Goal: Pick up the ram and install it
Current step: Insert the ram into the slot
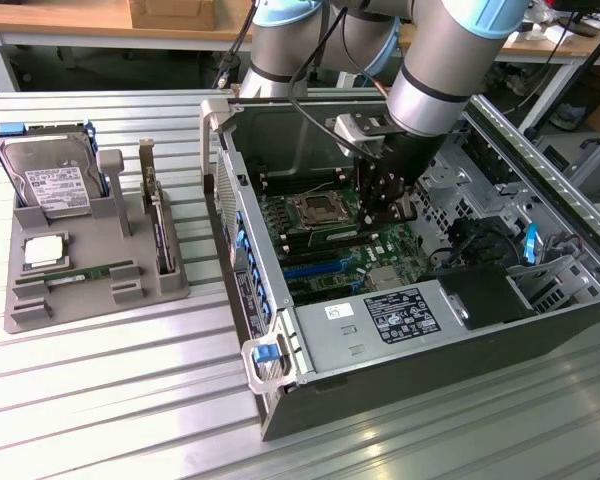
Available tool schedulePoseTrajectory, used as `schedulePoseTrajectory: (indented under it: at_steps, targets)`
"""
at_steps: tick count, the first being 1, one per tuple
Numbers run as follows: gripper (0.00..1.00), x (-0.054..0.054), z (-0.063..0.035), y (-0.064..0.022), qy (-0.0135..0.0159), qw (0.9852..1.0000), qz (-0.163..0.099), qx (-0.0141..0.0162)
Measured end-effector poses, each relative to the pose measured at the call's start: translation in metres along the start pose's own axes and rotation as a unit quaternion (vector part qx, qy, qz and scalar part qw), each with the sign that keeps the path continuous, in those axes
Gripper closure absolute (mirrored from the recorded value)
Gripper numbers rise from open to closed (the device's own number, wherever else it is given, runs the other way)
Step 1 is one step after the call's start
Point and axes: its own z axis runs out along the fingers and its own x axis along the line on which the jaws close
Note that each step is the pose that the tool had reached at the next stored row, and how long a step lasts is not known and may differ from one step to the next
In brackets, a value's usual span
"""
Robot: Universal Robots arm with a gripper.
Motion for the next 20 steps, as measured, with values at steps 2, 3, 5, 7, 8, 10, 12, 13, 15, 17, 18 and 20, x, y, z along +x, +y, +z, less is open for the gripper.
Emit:
schedulePoseTrajectory:
  at_steps: [2, 3, 5, 7, 8, 10, 12, 13, 15, 17, 18, 20]
  targets:
    - [0.88, 0.0, 0.0008, 0.0, 0.0, 1.0, 0.0, 0.0]
    - [0.88, 0.0, 0.0012, -0.0001, 0.0, 1.0, 0.0, 0.0]
    - [0.88, 0.0, 0.0021, -0.0001, 0.0, 1.0, 0.0, 0.0]
    - [0.88, 0.0, 0.0033, -0.0001, 0.0, 1.0, 0.0, 0.0]
    - [0.88, 0.0, 0.0036, -0.0002, 0.0, 1.0, 0.0, 0.0]
    - [0.88, 0.0, 0.0054, -0.0002, 0.0, 1.0, 0.0, 0.0]
    - [0.88, 0.0, 0.0073, -0.0003, 0.0, 1.0, 0.0, 0.0]
    - [0.88, 0.0, 0.0078, -0.0004, 0.0, 1.0, 0.0, 0.0]
    - [0.88, 0.0, 0.0089, -0.0004, 0.0, 1.0, 0.0, 0.0]
    - [0.88, 0.0, 0.0101, -0.0005, 0.0, 1.0, 0.0, 0.0]
    - [0.88, 0.0, 0.0112, -0.0005, 0.0, 1.0, 0.0, 0.0]
    - [0.88, 0.0, 0.0127, -0.0006, 0.0, 1.0, 0.0, 0.0]
